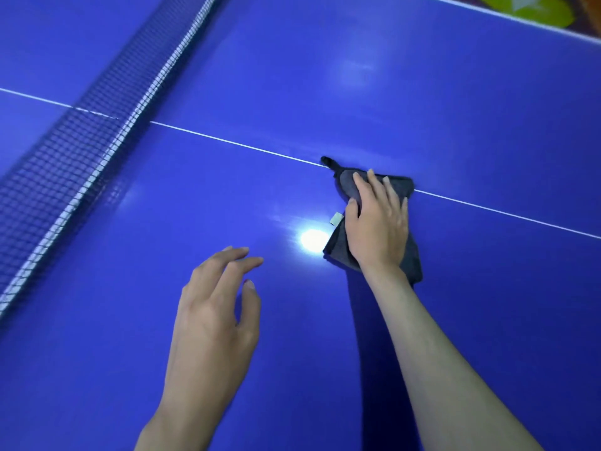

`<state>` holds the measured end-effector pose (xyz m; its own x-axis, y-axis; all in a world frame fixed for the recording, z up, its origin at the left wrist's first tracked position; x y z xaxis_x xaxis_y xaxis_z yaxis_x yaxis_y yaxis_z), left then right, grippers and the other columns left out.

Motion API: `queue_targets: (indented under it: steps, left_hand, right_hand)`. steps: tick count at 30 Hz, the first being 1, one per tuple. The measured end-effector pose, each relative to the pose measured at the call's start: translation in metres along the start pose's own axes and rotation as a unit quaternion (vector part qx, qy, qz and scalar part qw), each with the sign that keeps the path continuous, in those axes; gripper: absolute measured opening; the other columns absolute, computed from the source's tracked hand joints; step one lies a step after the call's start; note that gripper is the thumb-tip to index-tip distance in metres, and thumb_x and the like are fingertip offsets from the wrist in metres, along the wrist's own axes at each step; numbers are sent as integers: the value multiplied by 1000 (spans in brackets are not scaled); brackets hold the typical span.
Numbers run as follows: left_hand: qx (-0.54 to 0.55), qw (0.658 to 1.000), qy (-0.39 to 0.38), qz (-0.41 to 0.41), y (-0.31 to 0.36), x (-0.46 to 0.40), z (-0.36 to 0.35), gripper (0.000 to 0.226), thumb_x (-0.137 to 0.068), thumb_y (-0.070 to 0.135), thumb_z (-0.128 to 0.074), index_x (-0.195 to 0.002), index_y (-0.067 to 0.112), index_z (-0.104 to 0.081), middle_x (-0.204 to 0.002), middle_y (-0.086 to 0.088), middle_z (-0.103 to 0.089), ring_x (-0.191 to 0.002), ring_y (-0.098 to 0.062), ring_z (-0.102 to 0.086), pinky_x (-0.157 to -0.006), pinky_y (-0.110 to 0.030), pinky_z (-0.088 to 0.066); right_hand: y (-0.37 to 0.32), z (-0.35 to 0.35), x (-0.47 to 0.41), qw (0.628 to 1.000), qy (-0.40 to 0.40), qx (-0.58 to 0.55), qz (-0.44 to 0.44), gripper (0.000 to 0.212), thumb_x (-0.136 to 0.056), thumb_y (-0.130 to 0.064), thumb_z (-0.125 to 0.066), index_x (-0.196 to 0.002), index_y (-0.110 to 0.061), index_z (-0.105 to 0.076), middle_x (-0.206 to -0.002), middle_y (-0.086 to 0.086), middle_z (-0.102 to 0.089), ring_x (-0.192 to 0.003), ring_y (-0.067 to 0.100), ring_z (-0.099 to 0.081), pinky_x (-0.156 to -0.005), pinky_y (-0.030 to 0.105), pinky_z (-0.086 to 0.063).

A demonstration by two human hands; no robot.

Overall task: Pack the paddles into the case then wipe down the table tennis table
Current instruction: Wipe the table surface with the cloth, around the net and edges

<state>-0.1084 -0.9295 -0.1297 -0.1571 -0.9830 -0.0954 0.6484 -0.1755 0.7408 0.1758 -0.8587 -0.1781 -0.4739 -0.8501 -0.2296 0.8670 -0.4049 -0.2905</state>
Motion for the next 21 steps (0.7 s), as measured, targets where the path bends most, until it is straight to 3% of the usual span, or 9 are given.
queue_targets:
  steps: [7, 11, 16, 21]
  left_hand:
    - [-27, 999, 12, 21, -71, -30, 73, 29, -98, 23, -51, -122, 24, -68, -134, 10, -58, -132, -14, -50, -94, -52, -53]
    - [-73, 997, 23, 17, -109, -43, 118, 29, -97, 22, -53, -122, 22, -68, -134, 7, -57, -129, -18, -52, -102, -47, -48]
    - [-113, 991, 59, 45, -155, -52, 169, 30, -95, 21, -53, -120, 19, -69, -133, 2, -59, -122, -24, -55, -96, -46, -49]
    - [-131, 989, 40, 63, -187, -50, 193, 31, -97, 8, -59, -126, 16, -64, -136, 0, -56, -130, -23, -50, -102, -40, -45]
  right_hand:
    - [-134, -41, 3, 998, 10, -19, 51, 48, -102, -23, -54, -150, -24, -56, -161, -1, -48, -152, 26, -39, -124, 59, -28]
    - [-217, -67, 3, 995, 3, -34, 90, 47, -102, -23, -53, -149, -24, -57, -159, -1, -50, -152, 25, -39, -124, 59, -28]
    - [-314, -96, 4, 988, -11, -60, 141, 46, -102, -25, -51, -147, -25, -59, -159, -3, -51, -151, 24, -40, -124, 58, -28]
    - [-378, -111, 13, 974, -47, -106, 193, 43, -102, -23, -53, -143, -28, -62, -155, -7, -54, -151, 20, -40, -125, 54, -27]
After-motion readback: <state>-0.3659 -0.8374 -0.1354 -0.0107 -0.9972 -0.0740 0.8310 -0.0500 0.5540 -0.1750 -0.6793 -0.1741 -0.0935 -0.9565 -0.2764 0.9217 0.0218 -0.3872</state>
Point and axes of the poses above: each hand's wrist, its own x-axis away from the middle knuckle, its own z-axis out of the back of the hand, y = z × x, the point moved 9 cm from there along -x, towards the middle knuckle
